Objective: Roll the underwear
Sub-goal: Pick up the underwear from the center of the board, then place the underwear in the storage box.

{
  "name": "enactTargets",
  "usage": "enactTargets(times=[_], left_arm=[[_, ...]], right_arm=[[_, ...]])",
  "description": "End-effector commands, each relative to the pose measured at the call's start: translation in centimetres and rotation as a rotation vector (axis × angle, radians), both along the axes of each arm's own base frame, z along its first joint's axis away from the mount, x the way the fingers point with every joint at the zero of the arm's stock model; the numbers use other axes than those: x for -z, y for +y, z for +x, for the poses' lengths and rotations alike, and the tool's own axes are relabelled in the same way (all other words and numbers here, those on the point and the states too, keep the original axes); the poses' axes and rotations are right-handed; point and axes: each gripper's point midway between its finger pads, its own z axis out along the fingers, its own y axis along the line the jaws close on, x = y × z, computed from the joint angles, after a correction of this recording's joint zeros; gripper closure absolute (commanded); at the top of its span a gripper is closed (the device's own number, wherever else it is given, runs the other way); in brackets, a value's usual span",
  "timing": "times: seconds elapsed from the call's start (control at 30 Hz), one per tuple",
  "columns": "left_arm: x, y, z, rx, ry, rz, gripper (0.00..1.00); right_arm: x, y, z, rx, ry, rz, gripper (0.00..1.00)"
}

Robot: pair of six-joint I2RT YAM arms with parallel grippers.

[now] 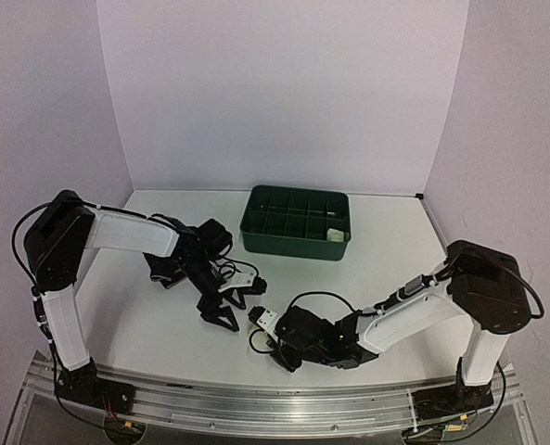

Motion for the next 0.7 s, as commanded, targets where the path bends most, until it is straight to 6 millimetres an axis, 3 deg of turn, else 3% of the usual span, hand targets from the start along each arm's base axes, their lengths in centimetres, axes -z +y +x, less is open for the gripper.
enactTargets(times=[0.0,0.27,0.33,0.43,0.57,0.67], left_arm=[[-6.1,2.1,2.3,-0.110,0.004,-0.062,0.26],[-10.6,5.4,7.7,-0.485,-0.016,-0.075,0.25],[-11.7,6.3,8.6,-0.574,-0.020,-0.079,0.25],[-12.7,7.2,9.2,-0.665,-0.034,-0.081,0.25],[-13.0,8.1,9.6,-0.768,-0.031,-0.068,0.24],[-12.7,8.7,9.5,-0.805,-0.030,-0.068,0.24]], right_arm=[[1.5,-6.1,0.5,0.189,0.119,-0.155,1.00],[-9.5,-6.0,8.0,0.413,0.128,0.089,1.00],[-12.6,-6.3,10.7,0.477,0.113,0.133,1.00],[-15.6,-7.8,15.4,0.618,0.096,0.185,1.00],[-17.7,-9.6,21.6,0.787,0.086,0.236,1.00],[-16.3,-10.1,24.9,0.859,0.075,0.190,1.00]])
